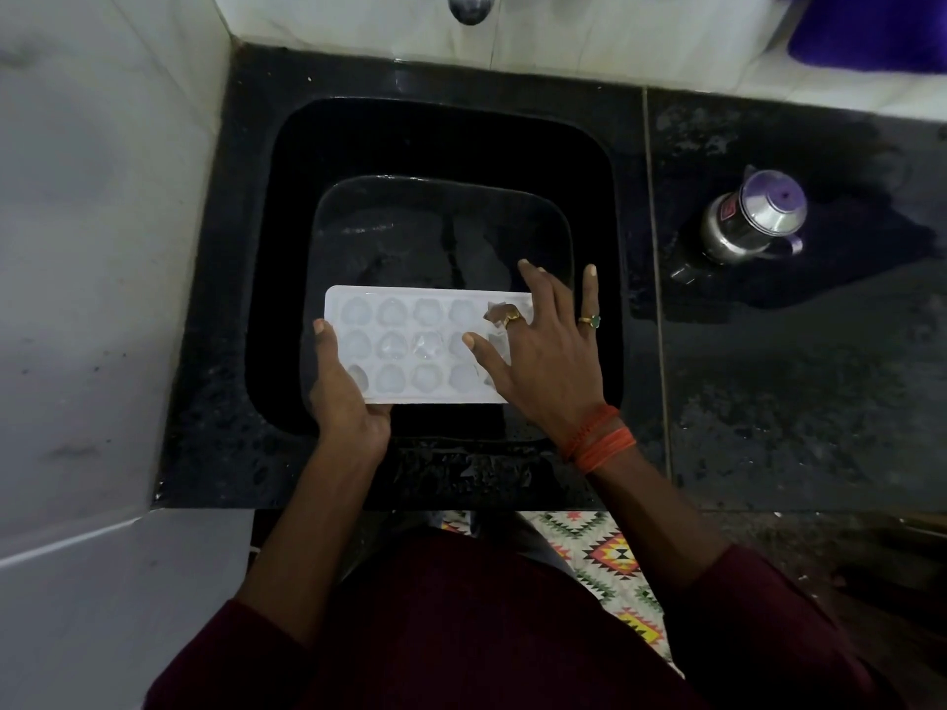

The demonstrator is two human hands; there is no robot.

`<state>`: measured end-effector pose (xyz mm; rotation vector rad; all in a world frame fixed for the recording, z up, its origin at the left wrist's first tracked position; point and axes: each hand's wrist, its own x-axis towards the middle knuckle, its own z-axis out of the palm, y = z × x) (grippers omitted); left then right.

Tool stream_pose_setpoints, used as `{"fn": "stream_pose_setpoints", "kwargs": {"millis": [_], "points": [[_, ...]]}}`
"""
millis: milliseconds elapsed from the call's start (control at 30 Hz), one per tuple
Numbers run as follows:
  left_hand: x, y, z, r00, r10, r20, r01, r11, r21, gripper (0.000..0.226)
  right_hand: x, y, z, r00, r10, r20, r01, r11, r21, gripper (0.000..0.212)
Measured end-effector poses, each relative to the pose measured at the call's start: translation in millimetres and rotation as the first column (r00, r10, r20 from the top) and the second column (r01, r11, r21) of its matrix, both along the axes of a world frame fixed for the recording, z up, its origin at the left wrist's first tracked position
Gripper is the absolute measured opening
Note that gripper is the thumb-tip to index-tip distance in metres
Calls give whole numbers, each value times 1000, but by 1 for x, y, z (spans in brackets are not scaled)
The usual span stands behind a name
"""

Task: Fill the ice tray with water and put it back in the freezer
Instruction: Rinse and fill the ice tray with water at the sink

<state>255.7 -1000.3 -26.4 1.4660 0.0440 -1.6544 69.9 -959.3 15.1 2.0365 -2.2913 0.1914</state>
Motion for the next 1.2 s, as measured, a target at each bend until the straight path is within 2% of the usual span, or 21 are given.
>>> {"fn": "stream_pose_setpoints", "kwargs": {"millis": [100, 233, 433, 667, 933, 1200], "points": [[-1, 1, -1, 1000, -13, -12, 13, 1000, -5, 54, -1, 0, 0, 1000, -1, 0, 1, 1000, 17, 57], [-2, 0, -2, 1000, -17, -21, 17, 1000, -10, 52, -3, 0, 1, 1000, 3, 3, -3, 999, -34, 54], [-2, 0, -4, 999, -20, -28, 20, 1000, -9, 53, -4, -1, -1, 1000, -6, 6, 6, 998, 58, 56], [0, -1, -4, 1000, -4, -10, 4, 1000, -9, 50, -5, -3, 1, 1000, -14, 24, 14, 1000, 1, 55], [1, -3, -6, 1000, 9, -17, -8, 1000, 17, 57, -2, -4, 1, 999, -11, 38, 7, 995, 97, 59], [1, -3, -2, 1000, -6, -13, 6, 1000, -2, 53, -4, -6, 3, 1000, -2, 28, 0, 997, 72, 59]]}}
